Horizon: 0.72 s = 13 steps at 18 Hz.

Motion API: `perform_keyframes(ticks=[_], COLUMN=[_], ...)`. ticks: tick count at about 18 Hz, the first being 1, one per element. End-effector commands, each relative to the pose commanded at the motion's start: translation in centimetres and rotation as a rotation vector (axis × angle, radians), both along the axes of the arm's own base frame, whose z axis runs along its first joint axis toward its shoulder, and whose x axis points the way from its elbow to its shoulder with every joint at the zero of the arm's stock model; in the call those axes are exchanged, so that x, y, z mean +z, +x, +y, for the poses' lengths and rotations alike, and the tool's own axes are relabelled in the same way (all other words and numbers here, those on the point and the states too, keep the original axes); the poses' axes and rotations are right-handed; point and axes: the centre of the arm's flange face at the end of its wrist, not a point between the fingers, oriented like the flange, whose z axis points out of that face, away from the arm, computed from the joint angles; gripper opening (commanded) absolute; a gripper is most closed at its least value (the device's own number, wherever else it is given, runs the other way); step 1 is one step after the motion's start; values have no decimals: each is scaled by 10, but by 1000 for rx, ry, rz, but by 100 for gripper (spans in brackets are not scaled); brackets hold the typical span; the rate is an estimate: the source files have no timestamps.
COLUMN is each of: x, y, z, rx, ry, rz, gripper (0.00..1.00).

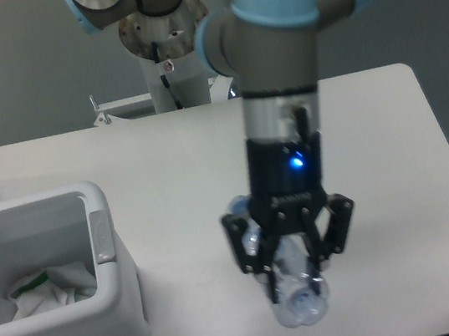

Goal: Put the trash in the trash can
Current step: 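Lift the bottle upright and carry it over the trash bin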

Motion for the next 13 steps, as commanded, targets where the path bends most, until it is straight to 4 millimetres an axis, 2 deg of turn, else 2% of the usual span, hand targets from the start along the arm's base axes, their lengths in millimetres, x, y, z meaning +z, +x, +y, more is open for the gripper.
perform_keyframes(ticks=[4, 11, 12, 13], x=[12, 13, 7, -1], y=[63, 147, 158, 165], z=[22, 58, 61, 63], rx=[-84, -215, -233, -248], ry=[16, 73, 64, 51], rz=[7, 55, 50, 46], gripper=[46, 47, 53, 70])
